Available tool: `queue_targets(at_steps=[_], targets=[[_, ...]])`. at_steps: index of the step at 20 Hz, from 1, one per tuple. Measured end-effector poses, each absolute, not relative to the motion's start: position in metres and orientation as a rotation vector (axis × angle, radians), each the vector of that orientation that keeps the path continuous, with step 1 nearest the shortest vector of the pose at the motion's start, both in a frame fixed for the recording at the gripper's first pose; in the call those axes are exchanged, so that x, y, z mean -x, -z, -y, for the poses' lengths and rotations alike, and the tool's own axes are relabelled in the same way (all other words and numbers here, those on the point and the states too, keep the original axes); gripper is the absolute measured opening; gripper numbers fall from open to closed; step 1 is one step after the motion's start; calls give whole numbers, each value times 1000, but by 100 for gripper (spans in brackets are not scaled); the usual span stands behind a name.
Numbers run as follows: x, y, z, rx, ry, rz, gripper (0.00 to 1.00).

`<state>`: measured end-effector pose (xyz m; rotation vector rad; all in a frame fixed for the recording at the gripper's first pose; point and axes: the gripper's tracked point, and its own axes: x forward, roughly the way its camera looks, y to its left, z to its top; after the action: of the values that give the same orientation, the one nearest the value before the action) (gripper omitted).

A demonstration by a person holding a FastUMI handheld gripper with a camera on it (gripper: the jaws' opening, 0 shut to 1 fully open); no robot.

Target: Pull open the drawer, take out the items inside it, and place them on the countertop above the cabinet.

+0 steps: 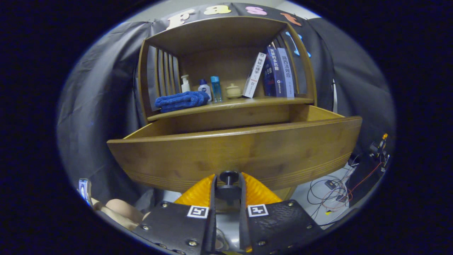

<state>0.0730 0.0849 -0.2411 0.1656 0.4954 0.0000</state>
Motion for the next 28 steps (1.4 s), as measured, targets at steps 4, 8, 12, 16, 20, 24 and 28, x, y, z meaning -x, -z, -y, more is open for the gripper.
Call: queue_targets(at_steps=[4, 8, 12, 16, 20, 24, 28], targets=[[-73, 240, -86, -139, -9, -476, 32], [-64, 225, -85, -127, -9, -463, 43], [-60, 183, -81, -118, -19, -401, 43], [-90, 131, -83, -115, -58, -310, 43], [-137, 106, -84, -60, -97, -298, 43], [-180, 114, -94, -69, -144, -388, 43], [-209, 148, -104, -53, -180, -554, 43]])
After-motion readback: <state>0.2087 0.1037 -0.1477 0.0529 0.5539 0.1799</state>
